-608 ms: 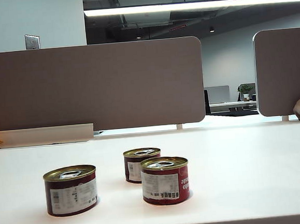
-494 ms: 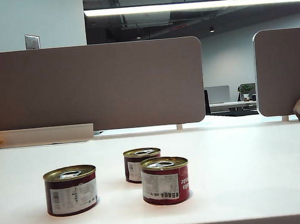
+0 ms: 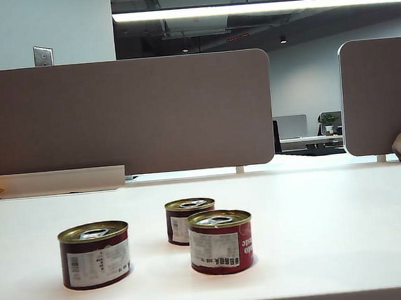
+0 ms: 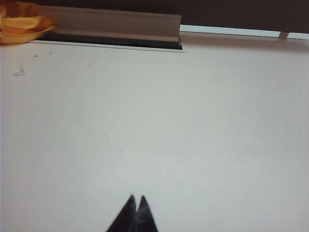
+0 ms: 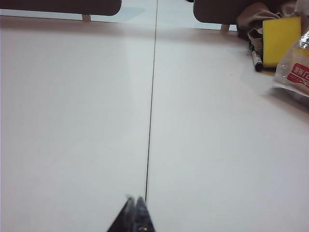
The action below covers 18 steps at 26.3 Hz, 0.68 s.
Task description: Pick up the cans one by one and stack them together.
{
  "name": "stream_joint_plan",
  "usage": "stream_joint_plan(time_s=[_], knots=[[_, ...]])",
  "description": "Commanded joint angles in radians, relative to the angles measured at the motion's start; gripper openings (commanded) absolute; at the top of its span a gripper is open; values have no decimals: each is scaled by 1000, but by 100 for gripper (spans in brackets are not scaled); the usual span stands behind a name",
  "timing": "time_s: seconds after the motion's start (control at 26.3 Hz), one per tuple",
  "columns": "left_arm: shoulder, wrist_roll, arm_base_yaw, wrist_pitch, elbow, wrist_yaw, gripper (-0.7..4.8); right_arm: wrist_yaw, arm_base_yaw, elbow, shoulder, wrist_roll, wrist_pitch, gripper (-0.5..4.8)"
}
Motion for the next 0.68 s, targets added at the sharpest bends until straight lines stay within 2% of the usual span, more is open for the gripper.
stream_joint_plan(time_s=[0.04,0.15,0.3,0.34,0.38,0.46,0.53,0.61,0.68], knots=[[0,-3,2,-8,0,0,-5,-2,1,-7,0,0,5,0],[0,-18,2,6,6,0,-5,-3,1,-6,0,97,56,0],[0,-103,2,8,72,1,-5,-5,2,-3,0,402,250,0],[0,-108,2,8,133,2,-5,-34,2,-3,0,524,388,0],[0,-120,1,8,164,2,-5,-54,1,-3,0,567,452,0],[0,-180,2,8,269,43,-5,-151,2,-3,0,727,639,0],[0,-228,2,8,352,83,-5,-238,2,-3,0,811,757,0],[1,-275,2,7,464,154,-5,-370,1,-3,0,853,935,0],[1,-276,2,7,554,181,-5,-431,1,-3,0,853,1070,0]])
